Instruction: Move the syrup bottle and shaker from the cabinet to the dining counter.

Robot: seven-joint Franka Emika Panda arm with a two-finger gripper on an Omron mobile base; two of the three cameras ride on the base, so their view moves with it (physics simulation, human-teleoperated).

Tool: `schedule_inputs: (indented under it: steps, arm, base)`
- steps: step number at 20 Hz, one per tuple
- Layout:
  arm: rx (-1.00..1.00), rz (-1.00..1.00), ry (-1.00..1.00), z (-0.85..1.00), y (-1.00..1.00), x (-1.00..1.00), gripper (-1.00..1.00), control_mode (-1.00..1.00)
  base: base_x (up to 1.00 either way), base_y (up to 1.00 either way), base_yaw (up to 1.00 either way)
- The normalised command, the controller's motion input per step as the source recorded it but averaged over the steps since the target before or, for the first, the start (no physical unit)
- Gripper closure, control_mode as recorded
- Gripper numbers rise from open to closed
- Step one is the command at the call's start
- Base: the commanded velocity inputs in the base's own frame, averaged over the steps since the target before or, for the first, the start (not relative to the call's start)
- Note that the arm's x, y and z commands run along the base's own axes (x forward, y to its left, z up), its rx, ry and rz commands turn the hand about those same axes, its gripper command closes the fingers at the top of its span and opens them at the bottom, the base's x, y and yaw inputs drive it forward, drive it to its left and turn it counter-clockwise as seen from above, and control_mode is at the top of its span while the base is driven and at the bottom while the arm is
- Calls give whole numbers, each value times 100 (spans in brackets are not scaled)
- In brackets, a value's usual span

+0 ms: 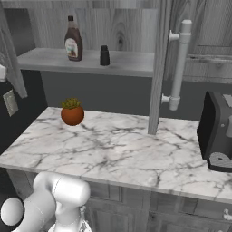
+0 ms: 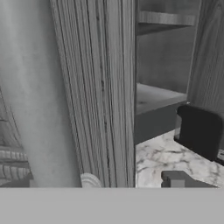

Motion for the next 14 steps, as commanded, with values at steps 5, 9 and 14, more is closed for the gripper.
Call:
schedule_inputs:
  steps: [5,9,14]
  arm:
    - [17,0,-24,2,-54,-100,-100,-100]
    - [45,2,-32,2,-65,-88,-100,-100]
    - [41,2,-15,2,-40,-48,-100,-100]
  base:
    - [0,0,0]
    - [0,0,0]
    - [0,0,0]
